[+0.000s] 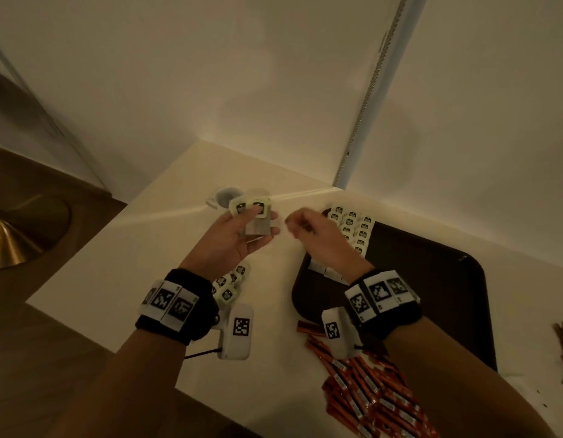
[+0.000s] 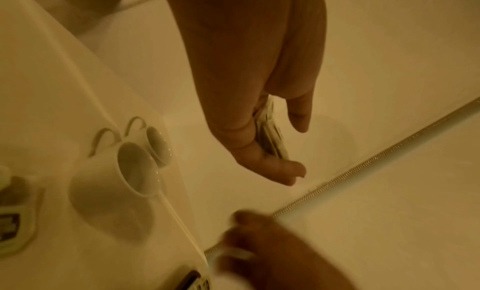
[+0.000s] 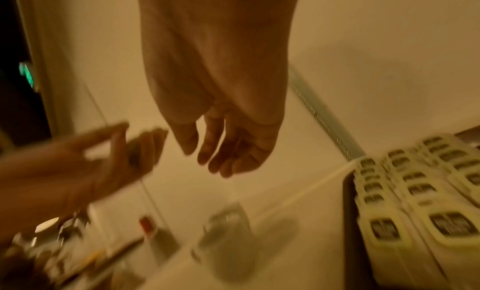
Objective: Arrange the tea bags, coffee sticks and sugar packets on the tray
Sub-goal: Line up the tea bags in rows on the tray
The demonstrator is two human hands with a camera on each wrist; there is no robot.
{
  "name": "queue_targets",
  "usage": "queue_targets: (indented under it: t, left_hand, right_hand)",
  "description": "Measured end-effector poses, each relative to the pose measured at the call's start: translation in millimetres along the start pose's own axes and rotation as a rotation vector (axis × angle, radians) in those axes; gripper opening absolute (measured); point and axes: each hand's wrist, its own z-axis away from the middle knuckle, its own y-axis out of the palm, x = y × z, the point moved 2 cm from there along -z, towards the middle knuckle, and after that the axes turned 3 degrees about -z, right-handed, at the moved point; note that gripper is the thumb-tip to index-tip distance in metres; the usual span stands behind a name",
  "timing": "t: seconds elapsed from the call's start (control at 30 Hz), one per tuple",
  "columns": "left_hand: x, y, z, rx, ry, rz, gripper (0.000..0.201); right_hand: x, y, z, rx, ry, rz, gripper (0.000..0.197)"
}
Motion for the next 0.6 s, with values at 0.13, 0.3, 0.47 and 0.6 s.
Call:
queue_targets:
  t: [0.13,0.3,0.47,0.6]
  left_hand:
    - [-13,-19,1,-0.063,0.025,0.048,0.023]
    - [-23,-27,8,-0.175,0.021,0.126,0.02]
    - [-22,-43,11,-0.258,0.006,0.077,0.016]
    - [-18,-55,16,-0.302,0.001,-0.135,0.018]
  right_hand:
    - [-45,79,0,0.441,0.148,0.376,0.03]
    - [-58,152,0,0.448,0.197,0.337,0.06]
    - [-68,178,-3,0.359,0.188,0.346,0.06]
    - [-65,162,-4,0.362,0.164,0.303,0.027]
